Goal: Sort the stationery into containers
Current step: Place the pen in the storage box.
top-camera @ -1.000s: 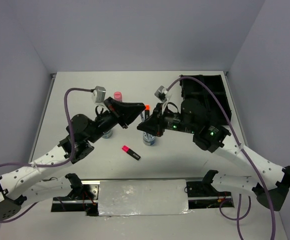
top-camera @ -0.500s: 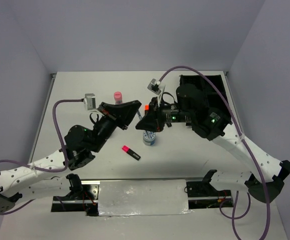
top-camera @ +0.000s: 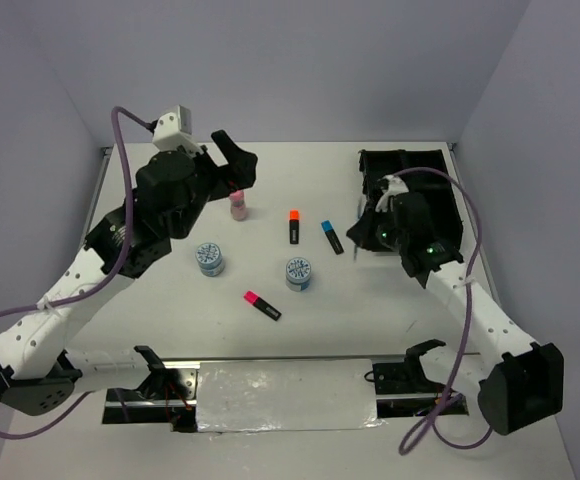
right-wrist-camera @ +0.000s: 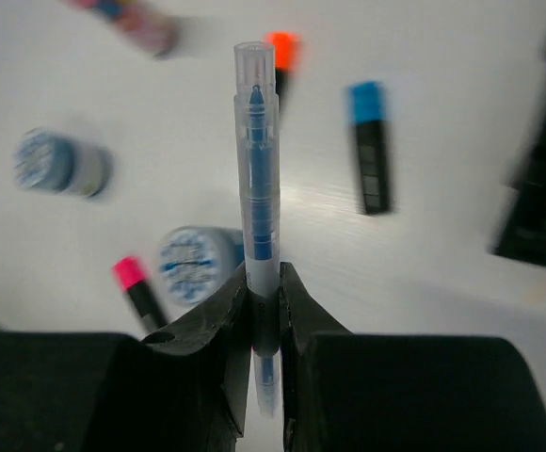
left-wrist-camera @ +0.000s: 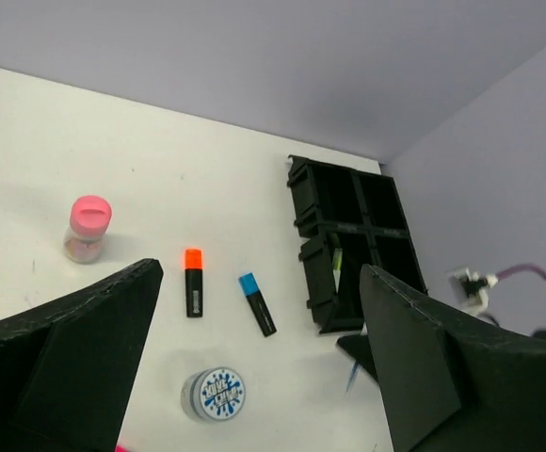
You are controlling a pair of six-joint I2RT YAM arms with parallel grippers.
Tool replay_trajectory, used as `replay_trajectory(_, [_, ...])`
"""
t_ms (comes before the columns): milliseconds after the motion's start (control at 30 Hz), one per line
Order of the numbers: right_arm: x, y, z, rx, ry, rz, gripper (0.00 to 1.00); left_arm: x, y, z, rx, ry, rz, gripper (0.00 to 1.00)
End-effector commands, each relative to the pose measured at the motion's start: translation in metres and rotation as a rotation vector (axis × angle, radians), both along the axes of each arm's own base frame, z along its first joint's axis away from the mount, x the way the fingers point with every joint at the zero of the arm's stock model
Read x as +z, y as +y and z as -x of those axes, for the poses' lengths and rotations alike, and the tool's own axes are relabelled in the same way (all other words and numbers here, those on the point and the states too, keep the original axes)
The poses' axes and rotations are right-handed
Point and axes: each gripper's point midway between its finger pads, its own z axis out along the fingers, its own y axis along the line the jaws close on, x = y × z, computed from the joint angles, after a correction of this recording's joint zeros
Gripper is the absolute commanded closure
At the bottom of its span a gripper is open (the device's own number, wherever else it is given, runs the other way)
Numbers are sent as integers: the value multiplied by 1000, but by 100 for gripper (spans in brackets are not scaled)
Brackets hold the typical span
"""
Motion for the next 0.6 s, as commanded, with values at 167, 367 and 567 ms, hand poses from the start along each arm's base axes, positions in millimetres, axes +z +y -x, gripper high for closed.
replay_trajectory(167, [-36,-125,-74,-410,209,275,100,-112,7,33,-133,203,-229,1])
replay_trajectory(367, [-49,-159,-107,-487,286,322,98,-184,28,72,-241,315,-363,1])
replay_trajectory(567, [-59,-165,-141,-506,327,347,90,-204,54,97,-279,321,-459,1])
